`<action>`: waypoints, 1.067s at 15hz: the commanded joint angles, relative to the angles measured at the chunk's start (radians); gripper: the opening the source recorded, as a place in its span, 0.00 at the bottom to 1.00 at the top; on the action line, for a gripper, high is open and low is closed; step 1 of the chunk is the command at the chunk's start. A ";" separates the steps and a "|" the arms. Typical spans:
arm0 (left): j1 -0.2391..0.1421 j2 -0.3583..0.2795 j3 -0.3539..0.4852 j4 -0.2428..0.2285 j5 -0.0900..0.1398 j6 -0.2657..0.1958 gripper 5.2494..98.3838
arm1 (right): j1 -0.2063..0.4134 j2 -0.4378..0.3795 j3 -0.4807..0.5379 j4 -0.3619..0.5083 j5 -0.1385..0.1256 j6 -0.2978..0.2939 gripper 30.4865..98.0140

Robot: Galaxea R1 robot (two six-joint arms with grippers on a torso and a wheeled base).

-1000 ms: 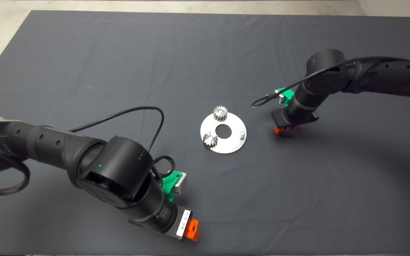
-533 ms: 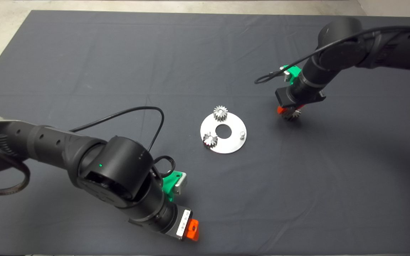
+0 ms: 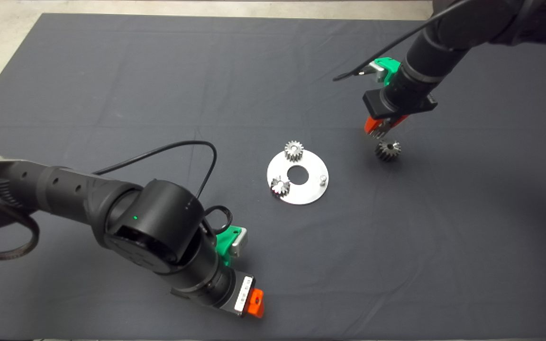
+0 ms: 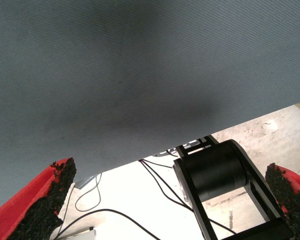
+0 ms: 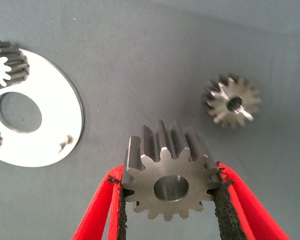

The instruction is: Remove an incorrectly installed larger gear and replace it with the correct smaller gear

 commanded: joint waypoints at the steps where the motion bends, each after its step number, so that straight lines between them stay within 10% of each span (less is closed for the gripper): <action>1: -0.018 -0.003 -0.001 0.002 0.005 0.002 0.99 | 0.052 0.044 -0.004 0.146 -0.090 0.009 0.08; 16: -0.018 -0.006 -0.005 0.002 0.005 0.002 0.99 | -0.100 0.205 -0.007 0.086 -0.083 0.028 0.08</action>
